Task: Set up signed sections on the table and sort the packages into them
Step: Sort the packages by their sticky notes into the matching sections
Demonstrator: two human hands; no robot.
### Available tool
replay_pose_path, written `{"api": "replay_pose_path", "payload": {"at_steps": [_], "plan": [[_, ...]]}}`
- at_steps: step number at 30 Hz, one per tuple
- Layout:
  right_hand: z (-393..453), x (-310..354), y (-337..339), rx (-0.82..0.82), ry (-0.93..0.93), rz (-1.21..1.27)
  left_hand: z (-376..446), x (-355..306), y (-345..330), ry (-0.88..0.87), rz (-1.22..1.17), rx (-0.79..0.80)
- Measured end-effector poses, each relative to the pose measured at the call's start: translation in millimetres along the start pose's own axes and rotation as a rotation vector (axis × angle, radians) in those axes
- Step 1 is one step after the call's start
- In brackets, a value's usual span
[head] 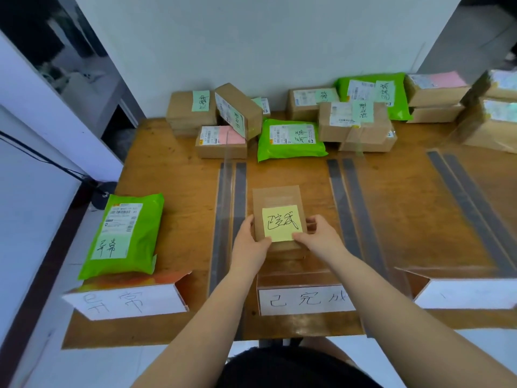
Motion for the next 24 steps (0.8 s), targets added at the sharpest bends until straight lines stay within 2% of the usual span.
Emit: {"api": "replay_pose_path", "payload": {"at_steps": [9,20,24], "plan": [[22,47,27,-0.037,0.231,-0.057,17,-55,31,-0.203,0.137,-0.208],[95,96,67,-0.051,0.318,-0.108,87,-114,30,-0.257,0.204,-0.221],[129,119,61,-0.028,0.331,-0.115,131,-127,35,-0.187,0.138,-0.218]]}}
Point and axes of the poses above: each hand's wrist, its own z-axis towards the middle knuckle, its own y-axis out of the back of the hand, x = y × z, the point moved 1 cm from there along z, towards the middle knuckle, and after that the axes turned 15 degrees about z, right-handed, at the moved point
